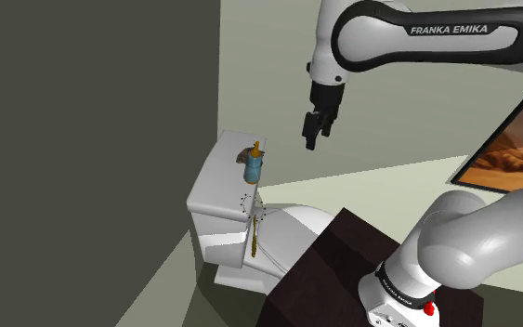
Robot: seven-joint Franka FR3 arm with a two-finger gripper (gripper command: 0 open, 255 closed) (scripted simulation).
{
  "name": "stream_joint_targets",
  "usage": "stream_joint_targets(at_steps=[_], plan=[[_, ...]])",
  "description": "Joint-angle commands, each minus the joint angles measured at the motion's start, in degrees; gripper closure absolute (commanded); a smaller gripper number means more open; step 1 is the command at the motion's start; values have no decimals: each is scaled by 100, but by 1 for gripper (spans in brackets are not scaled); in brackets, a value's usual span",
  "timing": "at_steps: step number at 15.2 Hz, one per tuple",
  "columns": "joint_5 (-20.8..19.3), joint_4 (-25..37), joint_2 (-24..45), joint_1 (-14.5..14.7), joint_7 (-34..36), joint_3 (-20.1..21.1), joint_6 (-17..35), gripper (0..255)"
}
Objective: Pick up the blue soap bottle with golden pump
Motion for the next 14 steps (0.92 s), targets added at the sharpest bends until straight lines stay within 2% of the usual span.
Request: stream_joint_targets(at_steps=[1, 8, 14], plan=[[-38, 169, 465, -7, -38, -6, 254, 0], [-176, 963, 2073, -35, -156, -25, 903, 0], [-292, 1932, 3472, -48, -239, -32, 1192, 0]])
